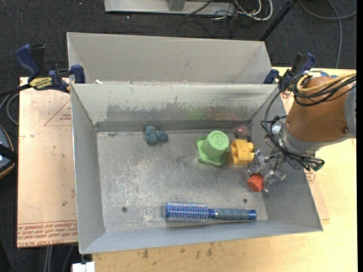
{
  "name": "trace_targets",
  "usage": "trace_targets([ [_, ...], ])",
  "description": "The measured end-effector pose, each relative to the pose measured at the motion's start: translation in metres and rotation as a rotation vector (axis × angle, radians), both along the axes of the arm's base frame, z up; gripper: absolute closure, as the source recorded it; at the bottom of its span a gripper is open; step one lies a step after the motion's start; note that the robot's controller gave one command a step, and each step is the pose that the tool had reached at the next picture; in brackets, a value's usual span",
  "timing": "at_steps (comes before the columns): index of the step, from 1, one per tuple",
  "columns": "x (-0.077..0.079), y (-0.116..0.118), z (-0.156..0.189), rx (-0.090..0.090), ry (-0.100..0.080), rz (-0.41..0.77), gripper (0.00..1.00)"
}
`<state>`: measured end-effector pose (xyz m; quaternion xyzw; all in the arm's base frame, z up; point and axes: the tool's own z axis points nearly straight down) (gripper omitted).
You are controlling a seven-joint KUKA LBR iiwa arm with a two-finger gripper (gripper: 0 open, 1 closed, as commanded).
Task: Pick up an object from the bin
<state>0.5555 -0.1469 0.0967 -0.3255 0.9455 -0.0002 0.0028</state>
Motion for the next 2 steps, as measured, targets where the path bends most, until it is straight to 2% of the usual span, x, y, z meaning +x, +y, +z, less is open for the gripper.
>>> trace_targets([
  [2, 0.003, 0.002, 0.056, -0.001, 0.000, -0.003, 1.00],
])
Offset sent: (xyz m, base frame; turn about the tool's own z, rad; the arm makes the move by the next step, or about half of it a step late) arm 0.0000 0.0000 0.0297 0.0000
